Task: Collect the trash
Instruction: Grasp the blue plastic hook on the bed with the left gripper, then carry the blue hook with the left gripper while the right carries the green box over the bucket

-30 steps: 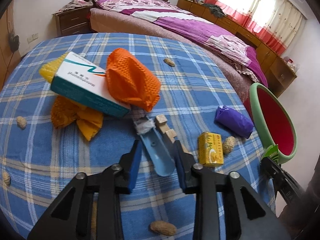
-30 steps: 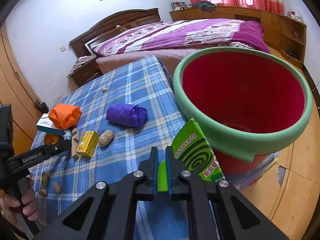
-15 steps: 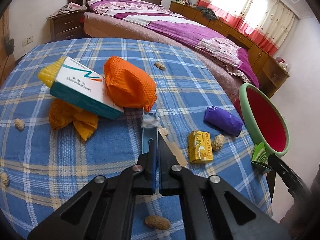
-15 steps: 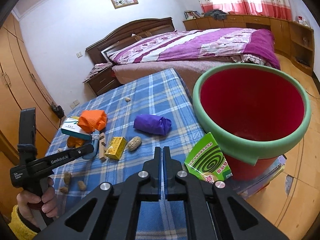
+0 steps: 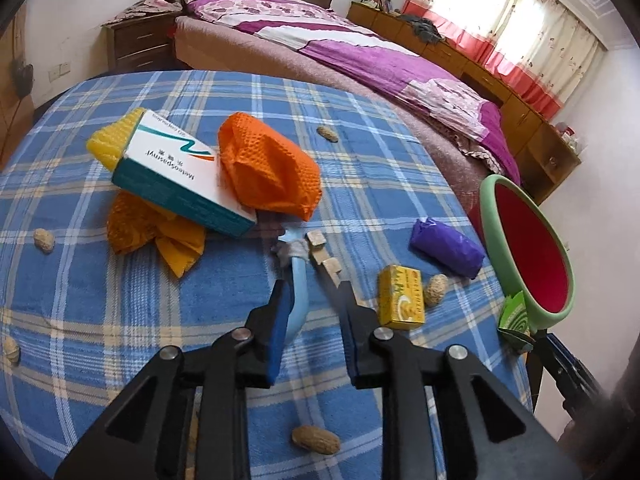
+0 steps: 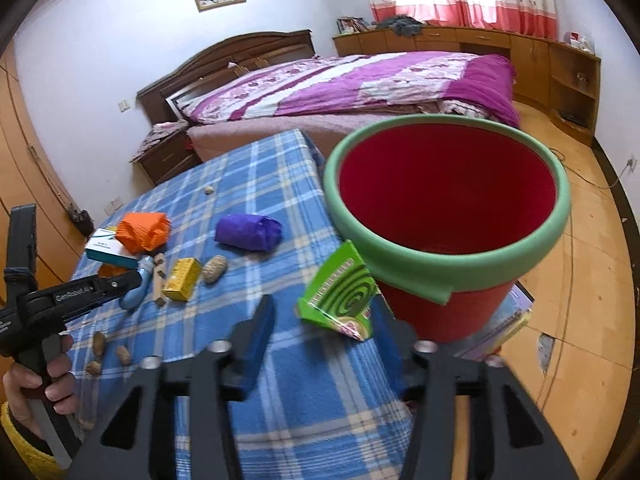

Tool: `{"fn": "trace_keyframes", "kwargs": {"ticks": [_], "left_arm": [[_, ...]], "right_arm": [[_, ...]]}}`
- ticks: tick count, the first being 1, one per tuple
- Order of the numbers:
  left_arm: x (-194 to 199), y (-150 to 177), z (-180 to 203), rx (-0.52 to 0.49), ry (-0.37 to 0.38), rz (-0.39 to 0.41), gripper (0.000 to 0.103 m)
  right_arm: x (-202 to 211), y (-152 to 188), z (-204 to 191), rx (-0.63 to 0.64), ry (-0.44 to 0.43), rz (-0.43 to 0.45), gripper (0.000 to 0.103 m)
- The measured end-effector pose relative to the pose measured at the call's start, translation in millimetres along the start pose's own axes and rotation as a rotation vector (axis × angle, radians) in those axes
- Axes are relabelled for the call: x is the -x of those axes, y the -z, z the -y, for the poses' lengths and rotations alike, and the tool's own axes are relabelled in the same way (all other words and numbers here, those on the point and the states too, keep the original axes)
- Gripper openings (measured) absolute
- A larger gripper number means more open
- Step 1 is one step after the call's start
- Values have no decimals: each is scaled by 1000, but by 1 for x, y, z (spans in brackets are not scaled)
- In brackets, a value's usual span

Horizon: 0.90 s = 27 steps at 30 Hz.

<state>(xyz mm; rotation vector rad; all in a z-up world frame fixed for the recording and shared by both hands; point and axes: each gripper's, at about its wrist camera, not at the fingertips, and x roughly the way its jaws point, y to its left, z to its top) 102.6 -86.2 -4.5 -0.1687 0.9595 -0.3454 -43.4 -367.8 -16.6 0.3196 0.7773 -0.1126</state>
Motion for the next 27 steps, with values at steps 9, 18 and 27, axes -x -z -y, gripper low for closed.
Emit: {"fn": "trace_keyframes", "kwargs": {"ticks": [9,18,27], "left_arm": [[-6,1,-1,-15,-24,-11,36],[-10,2,-4,-27,-66,-13,42],[-12,4,-1,-58,-37,-7,16]], "right_arm": [[-28,3,8,-34,3,-92,73],[-46,-6,8,-31,3,-108,67],[-42,-5,8,-14,38,-77,44]]}}
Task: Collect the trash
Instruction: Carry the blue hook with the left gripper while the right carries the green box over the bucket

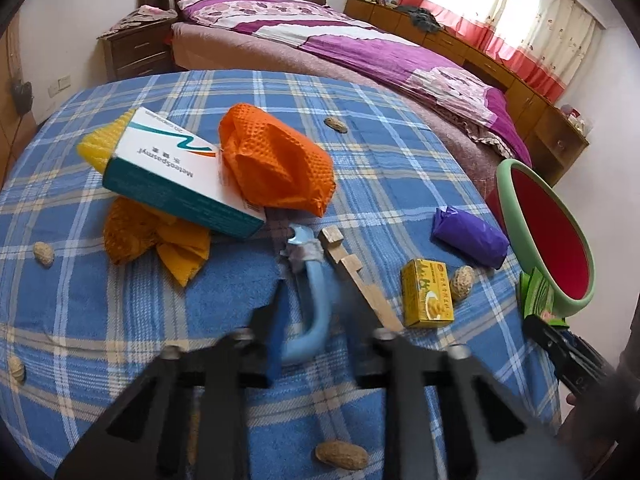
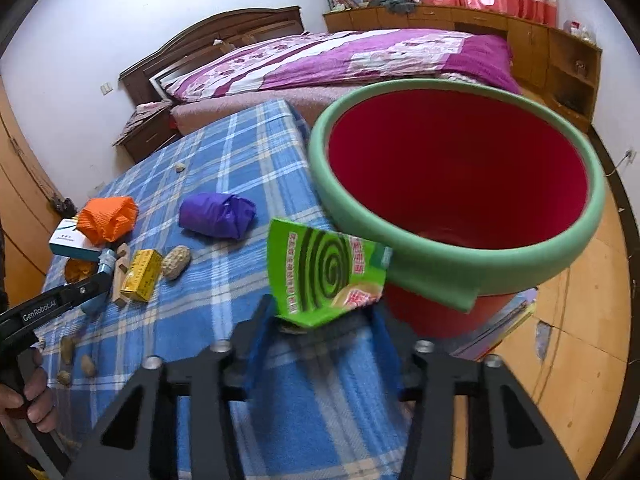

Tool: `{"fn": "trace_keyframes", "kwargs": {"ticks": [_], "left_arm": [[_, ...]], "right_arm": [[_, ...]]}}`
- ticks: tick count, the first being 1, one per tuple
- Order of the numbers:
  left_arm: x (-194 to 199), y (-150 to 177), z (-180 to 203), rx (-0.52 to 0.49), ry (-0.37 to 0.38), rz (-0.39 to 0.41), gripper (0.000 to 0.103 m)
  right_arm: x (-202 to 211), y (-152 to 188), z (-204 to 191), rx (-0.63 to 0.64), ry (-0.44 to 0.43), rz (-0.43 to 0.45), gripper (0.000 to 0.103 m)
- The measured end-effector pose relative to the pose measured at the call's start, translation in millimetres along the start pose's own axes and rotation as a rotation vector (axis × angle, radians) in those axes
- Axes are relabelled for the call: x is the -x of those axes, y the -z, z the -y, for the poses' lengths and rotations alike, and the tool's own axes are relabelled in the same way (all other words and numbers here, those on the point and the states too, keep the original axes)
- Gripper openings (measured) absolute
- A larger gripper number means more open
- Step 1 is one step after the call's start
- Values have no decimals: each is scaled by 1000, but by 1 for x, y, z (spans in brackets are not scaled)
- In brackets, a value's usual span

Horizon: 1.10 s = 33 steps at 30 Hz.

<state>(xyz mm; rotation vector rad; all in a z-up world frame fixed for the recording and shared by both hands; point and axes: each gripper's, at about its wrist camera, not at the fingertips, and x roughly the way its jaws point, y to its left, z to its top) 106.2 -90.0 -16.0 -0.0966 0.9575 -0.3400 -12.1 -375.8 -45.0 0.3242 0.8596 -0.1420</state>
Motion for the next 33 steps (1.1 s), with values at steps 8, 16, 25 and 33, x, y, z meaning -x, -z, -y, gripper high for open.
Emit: {"fn": "trace_keyframes", "kwargs": {"ticks": [8,16,25,33], "left_arm": [[10,2,0,-1,36,27,16],[21,2,-1,12,56,49,16],[28,3,1,12,62,59,16],[29,4,6,-1,65,58,16]], "right_arm": [[4,1,8,-26,-2,15,30],[17,2,9,-18,-14,62,18],[12,-4,11,-71,-53,38,13],[4,-12,14,-154,-77,34,29]]}}
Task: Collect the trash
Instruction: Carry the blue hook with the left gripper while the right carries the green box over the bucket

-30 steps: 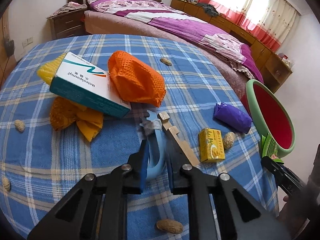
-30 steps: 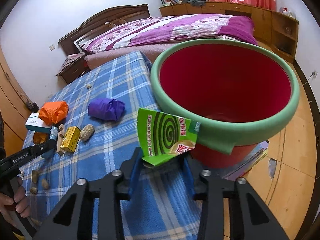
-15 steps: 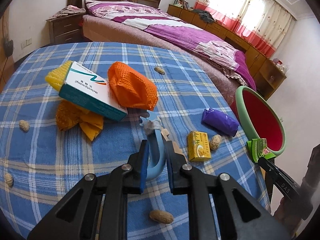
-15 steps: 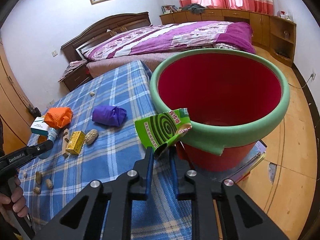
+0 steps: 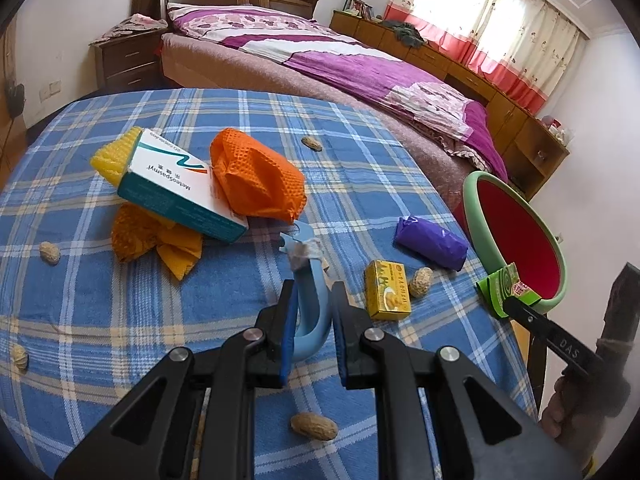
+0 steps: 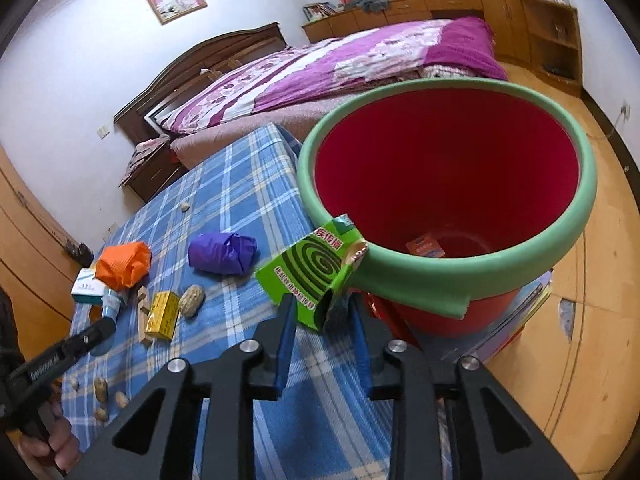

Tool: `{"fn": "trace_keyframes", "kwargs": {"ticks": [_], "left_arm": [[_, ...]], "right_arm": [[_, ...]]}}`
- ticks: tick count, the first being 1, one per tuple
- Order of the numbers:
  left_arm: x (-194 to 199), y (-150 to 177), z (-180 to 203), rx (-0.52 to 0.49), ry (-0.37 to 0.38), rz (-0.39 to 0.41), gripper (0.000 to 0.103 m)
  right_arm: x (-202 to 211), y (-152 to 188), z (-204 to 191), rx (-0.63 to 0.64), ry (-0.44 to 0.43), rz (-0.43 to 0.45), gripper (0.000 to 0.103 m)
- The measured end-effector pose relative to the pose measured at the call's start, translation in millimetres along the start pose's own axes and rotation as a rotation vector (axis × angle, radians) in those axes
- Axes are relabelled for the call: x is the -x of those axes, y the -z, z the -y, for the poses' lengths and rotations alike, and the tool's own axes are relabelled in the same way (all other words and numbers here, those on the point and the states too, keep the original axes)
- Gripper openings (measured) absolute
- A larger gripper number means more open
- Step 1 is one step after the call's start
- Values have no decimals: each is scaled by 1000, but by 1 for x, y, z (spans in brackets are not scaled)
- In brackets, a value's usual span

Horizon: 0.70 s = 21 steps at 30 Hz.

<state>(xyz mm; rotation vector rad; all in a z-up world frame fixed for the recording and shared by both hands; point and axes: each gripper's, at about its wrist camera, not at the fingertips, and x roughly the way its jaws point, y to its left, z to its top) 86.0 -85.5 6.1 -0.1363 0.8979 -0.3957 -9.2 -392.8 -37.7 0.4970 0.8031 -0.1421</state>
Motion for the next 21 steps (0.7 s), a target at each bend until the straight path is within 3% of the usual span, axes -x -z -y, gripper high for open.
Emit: {"fn": "trace_keyframes", "kwargs": {"ticks": [2,4,14,21], "left_arm": [[1,-1,2,-1,3,2,16],[4,-2,5,-6,9,6,16],[21,-15,46,-73,94,28,16],[14,-30,93,-122,192,-2,16]], "right_arm": [[-1,-2,0,1,3,-1,26],[0,-2,-2,23,18,10,7],[36,-17,-3,49,-21,114,4],[55,-39,24,28,30,175,4]]}}
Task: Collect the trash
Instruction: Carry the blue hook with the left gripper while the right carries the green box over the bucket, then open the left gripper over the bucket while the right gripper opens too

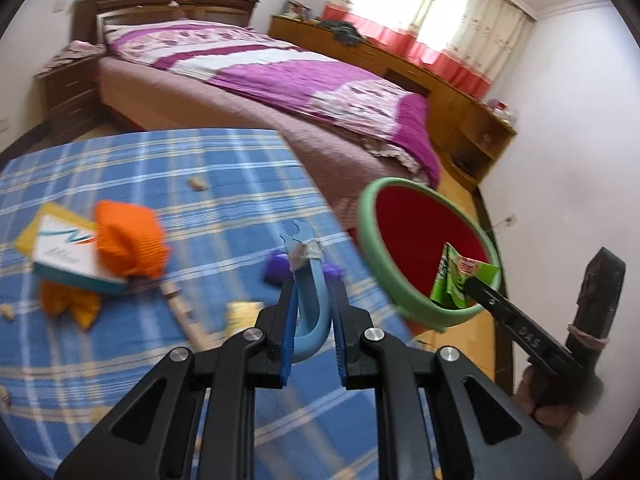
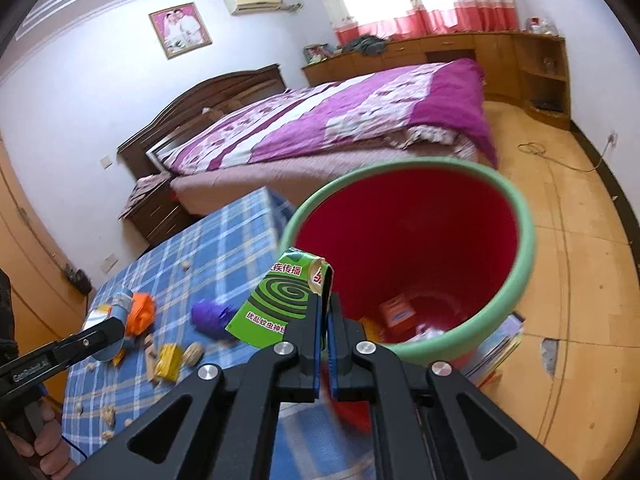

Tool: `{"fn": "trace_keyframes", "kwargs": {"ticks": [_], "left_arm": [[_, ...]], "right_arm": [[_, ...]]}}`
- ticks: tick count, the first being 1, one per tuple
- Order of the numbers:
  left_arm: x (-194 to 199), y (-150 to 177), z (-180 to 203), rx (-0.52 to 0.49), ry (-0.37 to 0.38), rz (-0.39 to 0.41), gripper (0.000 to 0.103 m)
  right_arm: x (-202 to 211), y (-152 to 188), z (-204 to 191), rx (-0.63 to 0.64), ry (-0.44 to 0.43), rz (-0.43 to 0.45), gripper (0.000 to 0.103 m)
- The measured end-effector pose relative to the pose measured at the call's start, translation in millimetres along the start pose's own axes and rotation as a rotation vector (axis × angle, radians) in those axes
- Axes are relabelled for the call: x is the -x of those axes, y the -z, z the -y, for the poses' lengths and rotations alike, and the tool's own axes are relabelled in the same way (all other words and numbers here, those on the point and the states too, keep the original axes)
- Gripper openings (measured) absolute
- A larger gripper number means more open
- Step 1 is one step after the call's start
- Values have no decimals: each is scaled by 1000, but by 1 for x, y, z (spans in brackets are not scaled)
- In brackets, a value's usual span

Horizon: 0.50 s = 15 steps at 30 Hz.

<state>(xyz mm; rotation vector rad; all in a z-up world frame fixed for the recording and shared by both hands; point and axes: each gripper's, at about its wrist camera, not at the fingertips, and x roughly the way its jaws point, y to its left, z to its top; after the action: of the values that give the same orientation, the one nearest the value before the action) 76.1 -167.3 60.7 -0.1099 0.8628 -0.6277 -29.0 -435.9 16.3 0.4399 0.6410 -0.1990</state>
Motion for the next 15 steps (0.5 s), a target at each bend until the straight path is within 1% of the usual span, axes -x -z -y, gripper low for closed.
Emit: {"fn": "trace_keyframes", "kwargs": {"ticks": [6,12,15], "left_arm": [[-27,-16,41,-68,41,-23,16],[-69,-27,75,-93,95,-86,16],[-86,-29,89,-113,110,-102,16]], "right_arm": [[7,-18,27,-1,67,42,4],[-3,-28,51,-11,112,25,5],[-10,-30,62,-19,127,10,6]]}}
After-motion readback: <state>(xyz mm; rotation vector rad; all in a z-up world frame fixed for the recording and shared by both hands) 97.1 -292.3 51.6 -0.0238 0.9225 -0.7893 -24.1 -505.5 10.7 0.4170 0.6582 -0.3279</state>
